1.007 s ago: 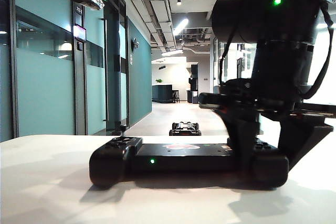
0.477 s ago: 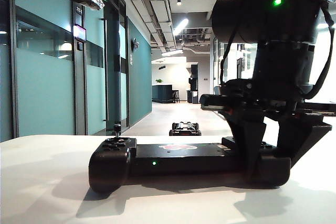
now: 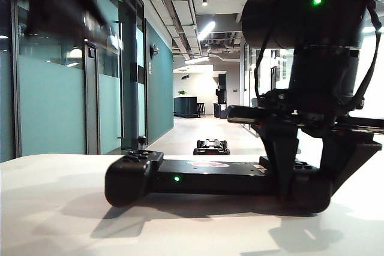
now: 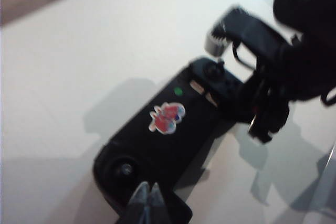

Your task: Push the left joystick on the remote control sitting on the white table forward to make the robot dog walk in a straight line until it approaches the door.

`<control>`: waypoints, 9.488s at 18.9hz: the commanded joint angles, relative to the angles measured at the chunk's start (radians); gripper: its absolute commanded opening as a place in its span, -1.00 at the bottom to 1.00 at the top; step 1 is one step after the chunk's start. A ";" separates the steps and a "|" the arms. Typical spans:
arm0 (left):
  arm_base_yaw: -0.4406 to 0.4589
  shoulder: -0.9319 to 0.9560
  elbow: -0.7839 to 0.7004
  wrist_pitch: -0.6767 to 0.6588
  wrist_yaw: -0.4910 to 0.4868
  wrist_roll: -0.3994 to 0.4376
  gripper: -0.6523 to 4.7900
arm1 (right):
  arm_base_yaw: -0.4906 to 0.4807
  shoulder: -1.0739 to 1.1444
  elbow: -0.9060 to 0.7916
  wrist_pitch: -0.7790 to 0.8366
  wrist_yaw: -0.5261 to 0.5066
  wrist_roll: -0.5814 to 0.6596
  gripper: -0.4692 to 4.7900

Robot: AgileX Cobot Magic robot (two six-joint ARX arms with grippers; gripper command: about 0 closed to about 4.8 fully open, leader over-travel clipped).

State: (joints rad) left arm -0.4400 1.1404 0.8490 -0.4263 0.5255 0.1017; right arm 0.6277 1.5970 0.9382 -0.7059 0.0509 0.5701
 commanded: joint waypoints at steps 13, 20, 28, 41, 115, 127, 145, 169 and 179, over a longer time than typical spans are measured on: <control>0.000 0.213 -0.267 0.483 0.157 0.074 -0.78 | -0.003 0.000 0.000 -0.044 0.060 0.013 -0.23; 0.000 0.312 -0.266 0.603 0.161 0.072 -0.78 | -0.003 0.000 0.000 -0.045 0.060 0.013 -0.23; 0.000 0.377 -0.265 0.682 0.171 0.036 -0.78 | -0.003 0.000 0.000 -0.039 0.060 0.013 -0.23; 0.000 0.432 -0.252 0.760 0.165 0.005 -0.78 | -0.003 0.000 0.000 -0.037 0.055 0.013 -0.23; 0.000 -0.290 0.045 -0.105 -0.148 -0.121 -0.78 | -0.001 -0.018 0.135 -0.233 0.063 -0.081 0.55; 0.000 -0.555 -0.150 -0.026 -0.262 -0.121 -0.78 | 0.011 -0.474 0.072 -0.219 0.235 -0.212 -0.83; 0.000 -1.003 -0.690 0.412 -0.442 -0.144 -0.78 | 0.009 -0.824 -0.211 0.135 0.243 -0.336 -0.82; 0.399 -1.136 -0.842 0.468 -0.488 -0.109 -0.76 | 0.009 -0.818 -0.211 0.135 0.243 -0.336 -0.82; 0.399 -1.136 -0.842 0.465 -0.479 -0.109 -0.77 | 0.009 -0.818 -0.211 0.135 0.242 -0.336 -0.82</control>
State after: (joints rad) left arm -0.0402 0.0036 0.0036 0.0322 0.0418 -0.0151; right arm 0.6361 0.7803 0.7235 -0.5888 0.2878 0.2371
